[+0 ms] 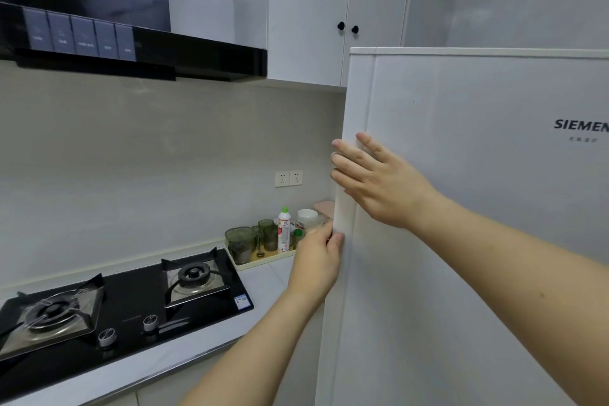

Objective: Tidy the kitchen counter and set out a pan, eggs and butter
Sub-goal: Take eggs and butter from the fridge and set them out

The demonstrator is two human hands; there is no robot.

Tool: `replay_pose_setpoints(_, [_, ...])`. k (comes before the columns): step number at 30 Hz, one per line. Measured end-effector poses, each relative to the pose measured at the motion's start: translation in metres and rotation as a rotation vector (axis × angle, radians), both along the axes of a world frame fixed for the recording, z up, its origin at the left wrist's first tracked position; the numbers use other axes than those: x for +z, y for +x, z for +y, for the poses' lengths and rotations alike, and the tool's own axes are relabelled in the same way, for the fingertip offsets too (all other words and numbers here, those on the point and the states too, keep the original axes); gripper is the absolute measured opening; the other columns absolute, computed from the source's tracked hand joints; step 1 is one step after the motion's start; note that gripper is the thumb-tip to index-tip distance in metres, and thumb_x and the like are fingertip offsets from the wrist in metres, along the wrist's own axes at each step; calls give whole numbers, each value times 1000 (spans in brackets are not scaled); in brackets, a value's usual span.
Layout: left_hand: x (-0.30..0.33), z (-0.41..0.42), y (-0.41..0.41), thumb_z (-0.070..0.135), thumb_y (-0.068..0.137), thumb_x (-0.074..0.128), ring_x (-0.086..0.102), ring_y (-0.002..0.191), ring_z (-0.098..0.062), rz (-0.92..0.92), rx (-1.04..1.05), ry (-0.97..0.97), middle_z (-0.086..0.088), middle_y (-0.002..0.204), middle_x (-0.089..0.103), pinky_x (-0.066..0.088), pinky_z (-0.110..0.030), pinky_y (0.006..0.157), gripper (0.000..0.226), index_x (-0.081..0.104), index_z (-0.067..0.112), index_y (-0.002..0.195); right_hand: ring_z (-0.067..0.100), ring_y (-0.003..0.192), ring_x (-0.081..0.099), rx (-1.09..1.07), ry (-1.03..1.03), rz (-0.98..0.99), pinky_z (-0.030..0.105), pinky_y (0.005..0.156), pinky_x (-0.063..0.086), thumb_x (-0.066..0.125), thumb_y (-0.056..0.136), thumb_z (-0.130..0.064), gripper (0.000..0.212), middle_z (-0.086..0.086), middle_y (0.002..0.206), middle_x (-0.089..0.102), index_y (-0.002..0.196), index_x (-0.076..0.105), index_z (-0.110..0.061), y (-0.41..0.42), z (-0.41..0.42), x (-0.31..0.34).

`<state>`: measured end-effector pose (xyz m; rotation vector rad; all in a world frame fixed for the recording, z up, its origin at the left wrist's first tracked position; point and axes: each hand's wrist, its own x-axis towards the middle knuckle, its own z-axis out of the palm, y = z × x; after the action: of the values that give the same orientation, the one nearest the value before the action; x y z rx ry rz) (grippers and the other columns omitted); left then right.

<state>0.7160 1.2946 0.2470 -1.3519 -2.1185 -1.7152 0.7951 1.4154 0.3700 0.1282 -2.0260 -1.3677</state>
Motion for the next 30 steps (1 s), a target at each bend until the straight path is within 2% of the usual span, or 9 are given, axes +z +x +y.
replay_pose_setpoints(5, [0, -37, 34, 15, 97, 52, 42, 57, 1, -61, 4, 36, 16, 57, 49, 28, -17, 53, 29, 55, 27, 70, 33, 137, 39, 37, 14, -11, 53, 115, 26, 34, 95, -19, 35, 11, 125, 57, 114, 62, -9, 28, -28, -2])
replay_pose_setpoints(8, [1, -62, 56, 19, 97, 53, 48, 57, -1, -113, -5, 21, 14, 65, 62, 35, -18, 55, 18, 70, 21, 90, 33, 137, 39, 57, 24, -6, 53, 115, 25, 31, 97, -20, 37, 11, 126, 56, 115, 61, -9, 52, -47, -1])
replay_pose_setpoints(10, [1, -77, 69, 23, 96, 55, 61, 70, -13, -129, 0, 4, 6, 79, 71, 49, -30, 68, 17, 72, 22, 97, 33, 138, 38, 59, 22, -4, 53, 116, 23, 28, 97, -22, 39, 11, 128, 56, 116, 61, -9, 65, -59, -2])
replay_pose_setpoints(12, [2, -92, 86, 22, 94, 57, 66, 85, -23, -160, 0, 13, 3, 87, 74, 53, -39, 82, 16, 73, 24, 97, 33, 138, 37, 73, 32, 3, 53, 117, 21, 29, 97, -23, 40, 11, 129, 55, 117, 61, -10, 81, -72, -3])
replay_pose_setpoints(13, [3, -101, 98, 21, 94, 58, 67, 86, -22, -168, 2, 26, 4, 87, 74, 54, -42, 84, 16, 73, 24, 96, 33, 138, 37, 81, 33, 10, 53, 116, 21, 29, 97, -23, 40, 11, 129, 55, 118, 61, -10, 90, -79, -4])
replay_pose_setpoints(16, [5, -122, 127, 19, 94, 59, 68, 83, -13, -167, 13, 22, 8, 86, 74, 55, -40, 82, 17, 75, 21, 97, 34, 138, 37, 106, 31, 24, 54, 116, 20, 31, 96, -25, 42, 12, 131, 55, 121, 61, -8, 116, -97, -7])
replay_pose_setpoints(20, [6, -141, 159, 25, 93, 58, 65, 83, -26, -124, 44, -12, -1, 84, 73, 54, -43, 78, 17, 73, 17, 93, 36, 138, 36, 113, 10, 9, 54, 115, 17, 30, 97, -26, 44, 14, 133, 53, 123, 60, -7, 149, -115, -6])
replay_pose_setpoints(26, [3, -162, 200, 36, 88, 58, 65, 82, -31, -124, 60, -18, -8, 82, 71, 53, -46, 77, 23, 71, 16, 88, 34, 139, 36, 131, -2, 13, 54, 116, 19, 30, 98, -25, 41, 13, 133, 53, 122, 58, -8, 193, -137, -6])
replay_pose_setpoints(30, [7, -175, 219, 29, 90, 63, 61, 74, -26, -81, 80, -69, -5, 76, 70, 51, -33, 69, 17, 72, 16, 84, 33, 140, 33, 136, -10, 31, 54, 116, 20, 30, 99, -24, 38, 12, 132, 52, 122, 55, -8, 216, -149, -8])
